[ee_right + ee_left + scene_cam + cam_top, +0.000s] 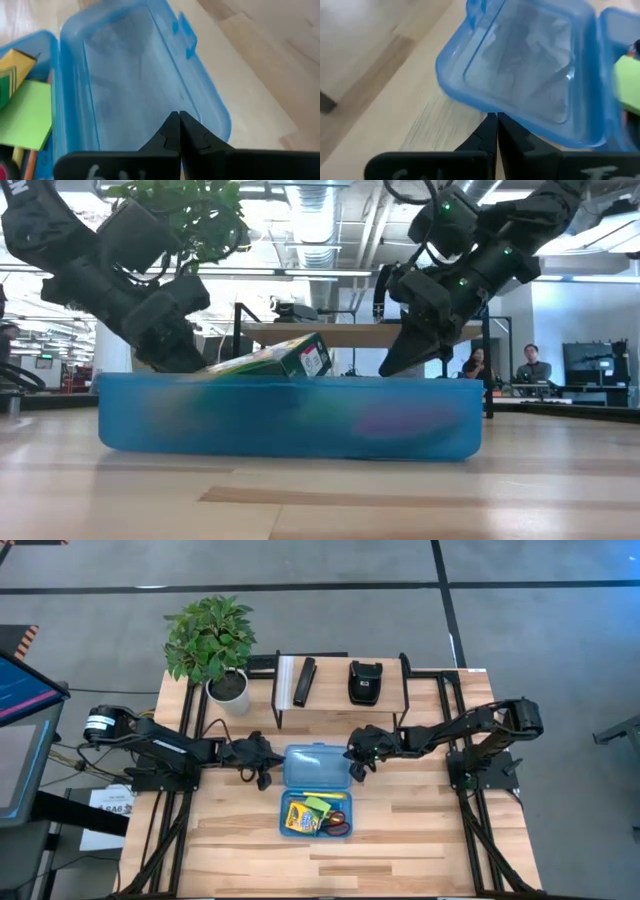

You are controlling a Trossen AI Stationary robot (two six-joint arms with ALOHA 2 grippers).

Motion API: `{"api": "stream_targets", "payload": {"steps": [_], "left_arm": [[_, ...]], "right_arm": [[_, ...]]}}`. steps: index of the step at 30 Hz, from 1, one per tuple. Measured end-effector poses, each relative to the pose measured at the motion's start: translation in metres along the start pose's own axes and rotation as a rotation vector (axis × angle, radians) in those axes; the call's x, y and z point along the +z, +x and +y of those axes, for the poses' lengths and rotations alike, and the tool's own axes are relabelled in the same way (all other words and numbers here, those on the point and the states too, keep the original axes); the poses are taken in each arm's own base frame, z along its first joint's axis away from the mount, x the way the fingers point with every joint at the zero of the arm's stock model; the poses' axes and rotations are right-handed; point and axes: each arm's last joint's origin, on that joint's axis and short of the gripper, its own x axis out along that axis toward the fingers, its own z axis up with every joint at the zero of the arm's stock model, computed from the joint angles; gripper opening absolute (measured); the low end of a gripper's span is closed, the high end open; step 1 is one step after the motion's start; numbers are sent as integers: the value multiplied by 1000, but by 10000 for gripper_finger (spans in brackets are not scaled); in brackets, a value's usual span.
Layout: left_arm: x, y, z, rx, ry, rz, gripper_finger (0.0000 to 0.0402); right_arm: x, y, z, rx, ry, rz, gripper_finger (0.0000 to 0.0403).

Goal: Pack school essentials
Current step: Close the blue pencil box

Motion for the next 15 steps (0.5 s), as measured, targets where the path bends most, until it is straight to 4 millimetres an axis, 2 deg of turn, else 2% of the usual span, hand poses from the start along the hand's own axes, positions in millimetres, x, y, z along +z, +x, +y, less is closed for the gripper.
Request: {"api": "stream_targets", "payload": {"steps": [7, 15], "left_arm": [[6, -7, -6, -33, 44, -50, 0], [-7, -4, -1, 26, 64, 71, 0]], "right_arm": [[-1, -1, -1, -6, -11, 13, 14], [-13, -15, -9, -121, 15, 165, 6]]}}
